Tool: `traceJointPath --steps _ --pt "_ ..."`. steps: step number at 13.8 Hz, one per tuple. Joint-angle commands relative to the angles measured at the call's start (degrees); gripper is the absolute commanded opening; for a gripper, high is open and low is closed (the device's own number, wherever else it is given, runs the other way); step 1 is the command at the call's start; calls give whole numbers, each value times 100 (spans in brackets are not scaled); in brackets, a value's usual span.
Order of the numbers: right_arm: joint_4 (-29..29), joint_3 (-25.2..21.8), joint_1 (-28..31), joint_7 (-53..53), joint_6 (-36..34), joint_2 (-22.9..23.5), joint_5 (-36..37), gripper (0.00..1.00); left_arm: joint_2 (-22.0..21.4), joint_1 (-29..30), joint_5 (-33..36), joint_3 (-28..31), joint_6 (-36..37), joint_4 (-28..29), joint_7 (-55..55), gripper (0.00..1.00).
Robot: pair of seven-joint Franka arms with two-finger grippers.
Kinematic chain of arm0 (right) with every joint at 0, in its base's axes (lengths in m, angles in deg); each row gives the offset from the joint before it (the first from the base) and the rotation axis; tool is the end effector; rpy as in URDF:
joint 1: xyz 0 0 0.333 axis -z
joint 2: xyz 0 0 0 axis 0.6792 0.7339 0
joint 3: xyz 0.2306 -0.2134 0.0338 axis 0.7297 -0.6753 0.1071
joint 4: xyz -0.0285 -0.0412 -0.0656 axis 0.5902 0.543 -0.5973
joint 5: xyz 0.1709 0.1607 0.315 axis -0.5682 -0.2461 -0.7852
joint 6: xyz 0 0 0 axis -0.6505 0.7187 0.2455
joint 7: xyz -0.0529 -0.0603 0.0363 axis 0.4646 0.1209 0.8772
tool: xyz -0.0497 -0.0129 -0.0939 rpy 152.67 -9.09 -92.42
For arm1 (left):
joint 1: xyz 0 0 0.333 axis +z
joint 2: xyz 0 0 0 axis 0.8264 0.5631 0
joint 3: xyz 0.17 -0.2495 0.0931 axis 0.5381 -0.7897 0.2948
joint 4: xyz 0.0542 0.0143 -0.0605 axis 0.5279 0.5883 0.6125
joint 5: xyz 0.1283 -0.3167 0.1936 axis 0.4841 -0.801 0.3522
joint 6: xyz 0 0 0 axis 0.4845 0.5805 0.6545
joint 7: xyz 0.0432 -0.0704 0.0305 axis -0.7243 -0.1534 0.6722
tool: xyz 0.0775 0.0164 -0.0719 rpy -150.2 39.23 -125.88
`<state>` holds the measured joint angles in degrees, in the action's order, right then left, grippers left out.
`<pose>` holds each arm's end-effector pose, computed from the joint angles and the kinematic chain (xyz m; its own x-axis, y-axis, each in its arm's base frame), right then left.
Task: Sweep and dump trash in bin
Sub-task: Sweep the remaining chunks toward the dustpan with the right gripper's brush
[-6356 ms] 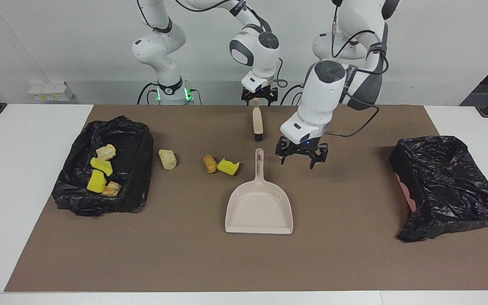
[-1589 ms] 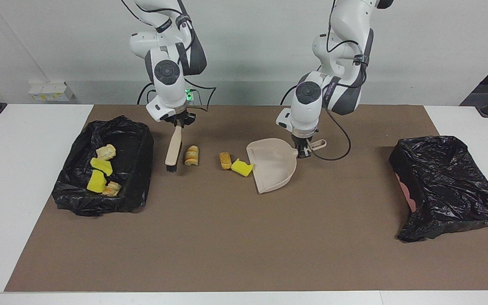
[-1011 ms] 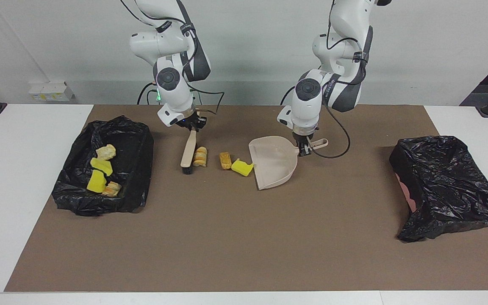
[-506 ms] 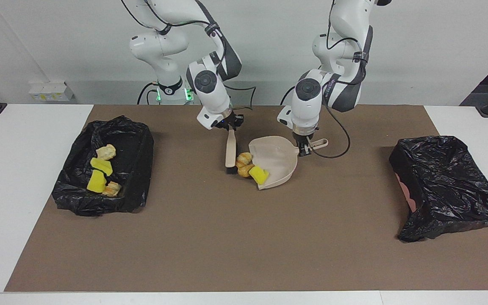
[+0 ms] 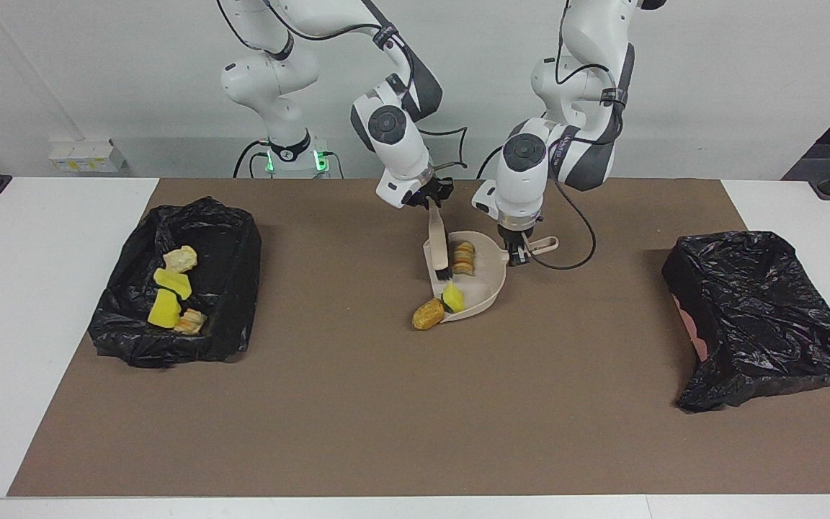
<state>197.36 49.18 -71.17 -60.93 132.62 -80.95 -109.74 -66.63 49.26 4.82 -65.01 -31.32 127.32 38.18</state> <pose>0.3833 0.3559 0.3495 0.9478 0.0981 -0.3034 0.0101 -0.9603 -0.2789 0.4634 -0.2750 0.3479 0.0868 -0.9865 -0.1388 -0.9940 -0.0951 0.0543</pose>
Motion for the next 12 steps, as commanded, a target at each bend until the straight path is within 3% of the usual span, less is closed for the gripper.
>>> traceJointPath --steps 1,3,6,8,11,12 --pt "-92 -13 445 104 -832 -350 457 0 -148 15 127 62 -171 240 -33 0" --pt "-249 4 666 113 -1203 -361 1353 0 -148 15 118 62 -189 239 2 0" --pt "-294 13 1008 314 -802 -203 2566 0 -148 15 118 71 -162 239 37 0" --pt "-792 22 1159 394 -730 339 3113 0 -140 23 118 71 -162 222 72 0" --pt "-1847 31 1098 394 -677 1289 3378 0 -157 24 118 71 -75 231 536 0" --pt "-1954 31 1046 446 -573 1448 3387 0 -157 24 118 71 -66 231 677 0"
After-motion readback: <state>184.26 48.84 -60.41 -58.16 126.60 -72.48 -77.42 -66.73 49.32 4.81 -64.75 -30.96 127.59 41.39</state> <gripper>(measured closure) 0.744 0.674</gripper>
